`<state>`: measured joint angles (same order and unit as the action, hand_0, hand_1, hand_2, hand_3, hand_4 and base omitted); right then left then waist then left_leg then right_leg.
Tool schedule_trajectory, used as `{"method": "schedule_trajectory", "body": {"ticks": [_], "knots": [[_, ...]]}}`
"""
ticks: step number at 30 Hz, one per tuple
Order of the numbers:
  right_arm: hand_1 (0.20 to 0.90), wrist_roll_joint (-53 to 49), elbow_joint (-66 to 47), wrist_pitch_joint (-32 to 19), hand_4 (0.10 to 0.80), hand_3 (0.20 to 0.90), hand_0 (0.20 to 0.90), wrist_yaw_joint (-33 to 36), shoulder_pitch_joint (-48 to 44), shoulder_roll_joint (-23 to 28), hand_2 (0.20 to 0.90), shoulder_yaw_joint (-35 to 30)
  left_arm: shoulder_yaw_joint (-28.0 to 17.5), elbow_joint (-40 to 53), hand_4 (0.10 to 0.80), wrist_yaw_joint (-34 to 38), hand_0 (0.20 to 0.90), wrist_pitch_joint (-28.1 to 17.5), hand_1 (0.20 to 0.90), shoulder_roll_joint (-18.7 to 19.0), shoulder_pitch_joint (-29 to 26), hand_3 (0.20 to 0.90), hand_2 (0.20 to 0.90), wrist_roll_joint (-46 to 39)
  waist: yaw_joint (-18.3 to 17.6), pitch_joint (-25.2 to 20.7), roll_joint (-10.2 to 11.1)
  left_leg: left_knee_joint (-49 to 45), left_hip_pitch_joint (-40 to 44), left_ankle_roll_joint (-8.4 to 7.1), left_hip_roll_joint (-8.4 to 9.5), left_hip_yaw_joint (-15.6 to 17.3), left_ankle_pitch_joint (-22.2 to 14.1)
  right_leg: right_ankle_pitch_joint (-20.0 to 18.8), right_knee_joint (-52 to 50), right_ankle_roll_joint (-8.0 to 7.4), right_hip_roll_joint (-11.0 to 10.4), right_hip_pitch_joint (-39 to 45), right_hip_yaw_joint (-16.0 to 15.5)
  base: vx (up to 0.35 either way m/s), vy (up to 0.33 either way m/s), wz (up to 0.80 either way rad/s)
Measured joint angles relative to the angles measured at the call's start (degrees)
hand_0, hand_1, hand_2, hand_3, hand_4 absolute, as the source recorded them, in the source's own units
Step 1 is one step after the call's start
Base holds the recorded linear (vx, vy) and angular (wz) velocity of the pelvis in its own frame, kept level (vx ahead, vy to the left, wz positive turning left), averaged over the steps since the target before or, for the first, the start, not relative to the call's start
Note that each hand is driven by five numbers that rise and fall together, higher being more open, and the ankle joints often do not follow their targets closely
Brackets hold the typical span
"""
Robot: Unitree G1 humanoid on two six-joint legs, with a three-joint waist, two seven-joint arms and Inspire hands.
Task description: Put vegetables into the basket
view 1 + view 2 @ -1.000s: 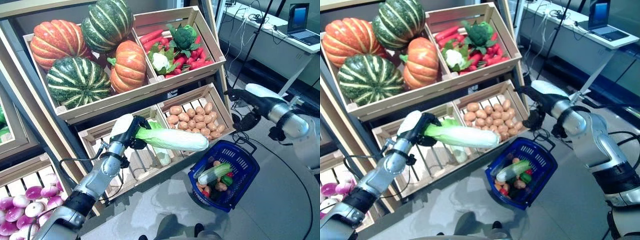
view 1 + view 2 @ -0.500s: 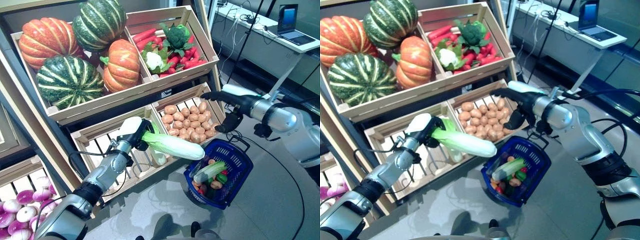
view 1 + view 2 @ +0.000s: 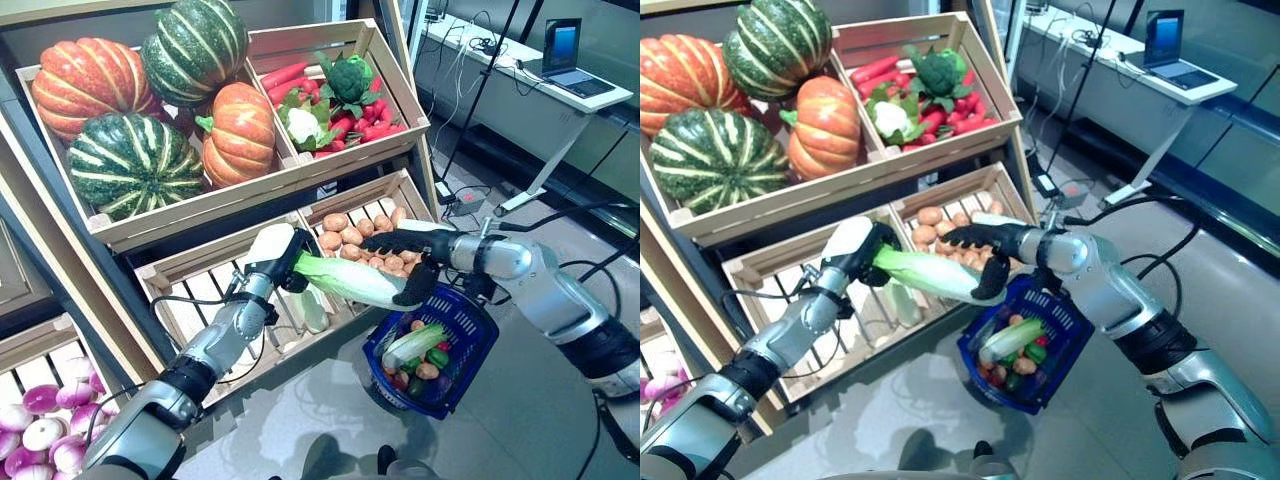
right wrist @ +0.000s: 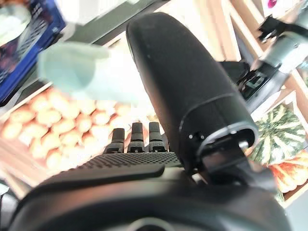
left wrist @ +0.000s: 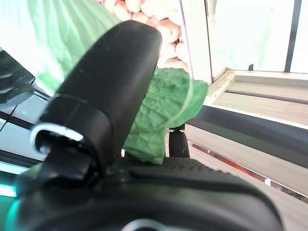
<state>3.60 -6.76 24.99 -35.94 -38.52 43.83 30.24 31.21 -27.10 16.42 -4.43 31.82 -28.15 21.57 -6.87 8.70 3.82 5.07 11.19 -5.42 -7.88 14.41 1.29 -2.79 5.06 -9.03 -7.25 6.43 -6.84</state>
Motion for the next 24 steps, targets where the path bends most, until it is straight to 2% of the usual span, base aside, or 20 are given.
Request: {"method": "schedule_trajectory", "body": {"ticks": [14,24], "knots": [[0.9,0.28,2.37,3.52,0.8,0.9,0.9,-1.13,0.0,-4.44,0.9,0.38,0.02,1.72,0.4,-0.09,0.3,2.43,0.3,-0.04,0.01,0.3,0.3,-0.42,0.91,-0.05,0.06,0.0,0.25,0.0,-0.01,-0.12,0.01,-0.04,0.0,0.04,-0.01,0.32,-0.14,0.0,0.0,0.0],[0.9,6.93,11.02,7.35,0.8,0.9,0.9,-1.04,0.12,-11.04,0.9,1.19,0.02,1.76,0.4,-2.03,0.3,5.0,0.3,-3.4,0.9,0.3,0.3,-9.16,2.27,-0.28,0.4,0.0,0.33,0.0,0.01,-0.24,0.02,-0.09,0.0,0.04,-0.03,0.4,-0.19,0.0,0.0,0.0]]}}
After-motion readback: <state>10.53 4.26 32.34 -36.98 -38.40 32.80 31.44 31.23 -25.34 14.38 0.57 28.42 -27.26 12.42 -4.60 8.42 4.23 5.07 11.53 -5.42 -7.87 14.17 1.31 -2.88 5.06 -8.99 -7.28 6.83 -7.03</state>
